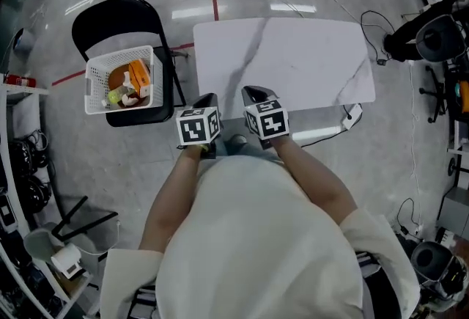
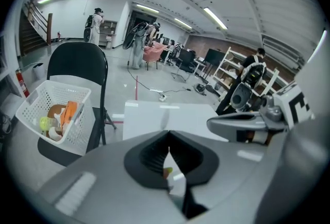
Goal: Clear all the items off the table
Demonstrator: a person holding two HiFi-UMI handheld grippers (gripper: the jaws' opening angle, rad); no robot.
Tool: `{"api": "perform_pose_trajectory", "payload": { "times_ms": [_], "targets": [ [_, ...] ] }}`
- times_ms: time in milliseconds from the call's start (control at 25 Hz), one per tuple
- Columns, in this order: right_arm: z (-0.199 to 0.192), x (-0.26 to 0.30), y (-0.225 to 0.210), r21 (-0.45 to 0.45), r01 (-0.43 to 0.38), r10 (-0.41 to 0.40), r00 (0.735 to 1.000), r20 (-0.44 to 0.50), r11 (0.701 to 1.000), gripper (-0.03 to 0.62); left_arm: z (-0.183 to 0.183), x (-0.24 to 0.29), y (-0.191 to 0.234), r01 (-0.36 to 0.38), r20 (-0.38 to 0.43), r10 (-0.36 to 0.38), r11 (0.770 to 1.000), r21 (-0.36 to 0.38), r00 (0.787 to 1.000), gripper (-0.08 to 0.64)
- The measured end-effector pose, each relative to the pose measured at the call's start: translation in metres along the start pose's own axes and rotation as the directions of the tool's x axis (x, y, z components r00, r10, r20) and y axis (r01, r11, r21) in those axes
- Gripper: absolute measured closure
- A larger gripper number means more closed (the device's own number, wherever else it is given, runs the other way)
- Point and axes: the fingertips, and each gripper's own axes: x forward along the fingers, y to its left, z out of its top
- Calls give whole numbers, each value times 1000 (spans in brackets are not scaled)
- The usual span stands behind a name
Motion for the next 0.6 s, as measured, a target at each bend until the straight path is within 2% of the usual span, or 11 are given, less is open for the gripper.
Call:
{"api": "perform_pose_trajectory", "payload": {
  "times_ms": [320, 600],
  "targets": [
    [-21, -39, -41, 78, 78, -82, 996, 45, 994, 594, -14, 12, -54, 72, -33, -69, 992, 105, 997, 552],
    [-34, -65, -53, 113, 129, -137, 988, 70, 985, 594, -14, 11, -78, 116, -46, -109, 976, 183, 993, 552]
  ]
}}
